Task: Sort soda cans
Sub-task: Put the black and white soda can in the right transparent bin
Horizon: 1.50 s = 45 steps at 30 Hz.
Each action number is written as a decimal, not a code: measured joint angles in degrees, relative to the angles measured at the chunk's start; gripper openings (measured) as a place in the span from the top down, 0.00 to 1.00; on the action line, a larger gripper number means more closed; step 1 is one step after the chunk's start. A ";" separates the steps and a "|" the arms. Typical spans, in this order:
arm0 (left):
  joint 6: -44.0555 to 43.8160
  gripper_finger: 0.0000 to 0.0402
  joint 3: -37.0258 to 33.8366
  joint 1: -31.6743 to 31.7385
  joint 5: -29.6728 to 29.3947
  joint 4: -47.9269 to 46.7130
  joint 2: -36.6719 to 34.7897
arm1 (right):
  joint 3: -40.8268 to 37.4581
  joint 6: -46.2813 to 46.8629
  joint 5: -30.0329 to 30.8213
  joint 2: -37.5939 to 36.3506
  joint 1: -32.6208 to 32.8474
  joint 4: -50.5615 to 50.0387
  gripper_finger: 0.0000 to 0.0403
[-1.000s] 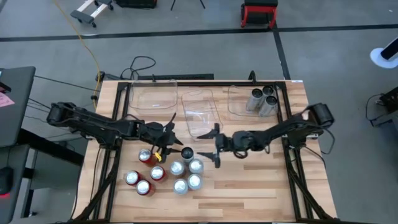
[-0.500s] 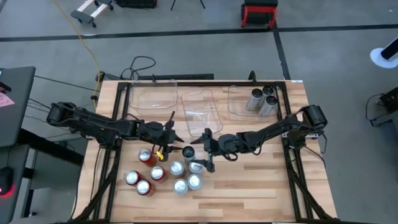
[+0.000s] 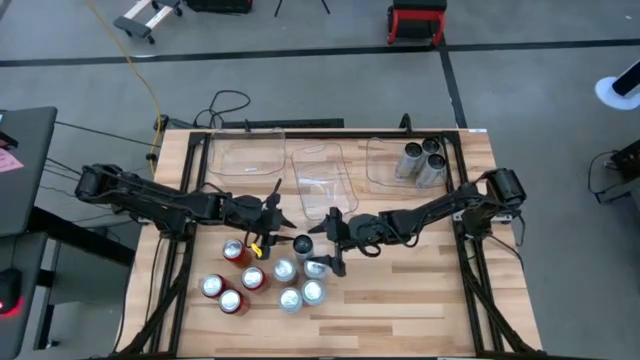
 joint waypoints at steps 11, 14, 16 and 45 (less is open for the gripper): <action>0.03 0.63 -0.02 0.00 0.00 -0.43 -0.02 | 1.49 1.38 0.14 4.95 -0.40 4.08 0.01; 0.62 0.63 -0.02 0.00 0.02 -0.28 -0.02 | 1.51 1.14 0.28 4.96 -0.50 4.71 0.02; 1.32 0.63 -0.02 0.00 0.00 -0.12 -0.02 | 1.51 1.12 0.28 5.59 -0.56 5.68 0.05; -0.01 0.63 -0.07 0.00 -1.51 -0.48 0.02 | 2.92 -1.96 3.22 -1.70 0.72 -5.20 0.37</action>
